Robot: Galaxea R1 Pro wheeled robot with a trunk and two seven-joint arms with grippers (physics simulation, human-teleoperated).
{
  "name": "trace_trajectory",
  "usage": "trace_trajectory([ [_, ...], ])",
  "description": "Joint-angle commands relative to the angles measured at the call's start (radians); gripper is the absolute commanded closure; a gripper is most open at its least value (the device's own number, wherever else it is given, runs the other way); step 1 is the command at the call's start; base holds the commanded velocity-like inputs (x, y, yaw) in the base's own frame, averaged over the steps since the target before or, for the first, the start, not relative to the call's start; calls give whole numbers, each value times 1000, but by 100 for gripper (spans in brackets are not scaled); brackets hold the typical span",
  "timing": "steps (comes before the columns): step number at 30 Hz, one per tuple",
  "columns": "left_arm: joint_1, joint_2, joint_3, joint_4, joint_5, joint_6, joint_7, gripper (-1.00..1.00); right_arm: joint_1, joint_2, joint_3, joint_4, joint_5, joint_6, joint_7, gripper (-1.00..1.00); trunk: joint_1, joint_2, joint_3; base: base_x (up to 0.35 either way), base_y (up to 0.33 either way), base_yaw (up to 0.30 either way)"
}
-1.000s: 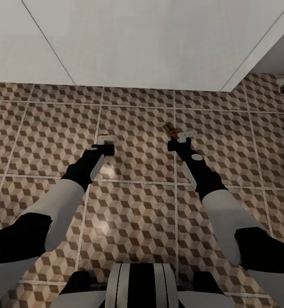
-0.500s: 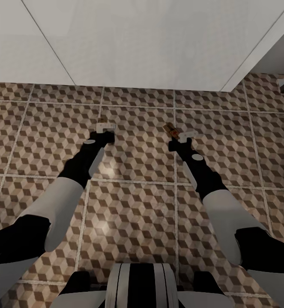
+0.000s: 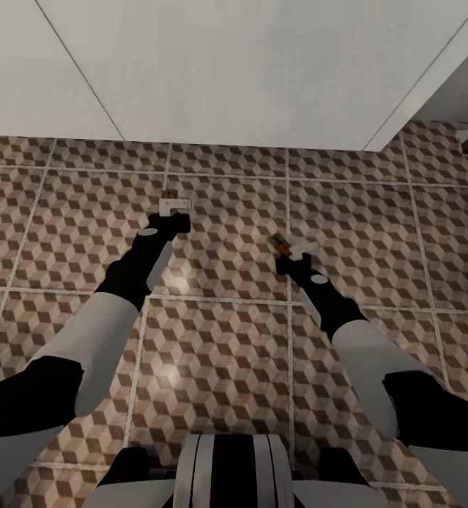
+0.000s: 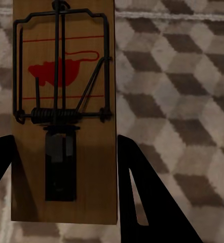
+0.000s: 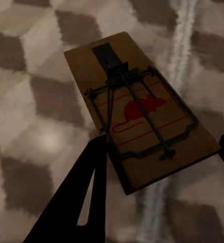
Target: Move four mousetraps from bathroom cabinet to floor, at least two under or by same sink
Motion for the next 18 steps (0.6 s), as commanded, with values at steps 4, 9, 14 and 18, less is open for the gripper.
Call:
trace_trajectory([
  [4, 3, -1, -4, -12, 7, 7, 8, 100, 0, 1, -2, 24, 5, -12, 5, 100, 0, 0, 0, 0, 0, 0],
  [9, 5, -1, -4, -20, 8, 9, 8, 100, 0, 5, -3, 18, 4, -27, 8, 100, 0, 0, 0, 0, 0, 0],
  [14, 31, -1, -4, -22, 8, 10, 8, 100, 0, 9, -1, 13, 5, -103, 12, 100, 0, 0, 0, 0, 0, 0],
  [18, 55, -1, -4, -22, 8, 8, 8, 100, 0, 8, -1, 4, 5, -125, 12, 100, 0, 0, 0, 0, 0, 0],
])
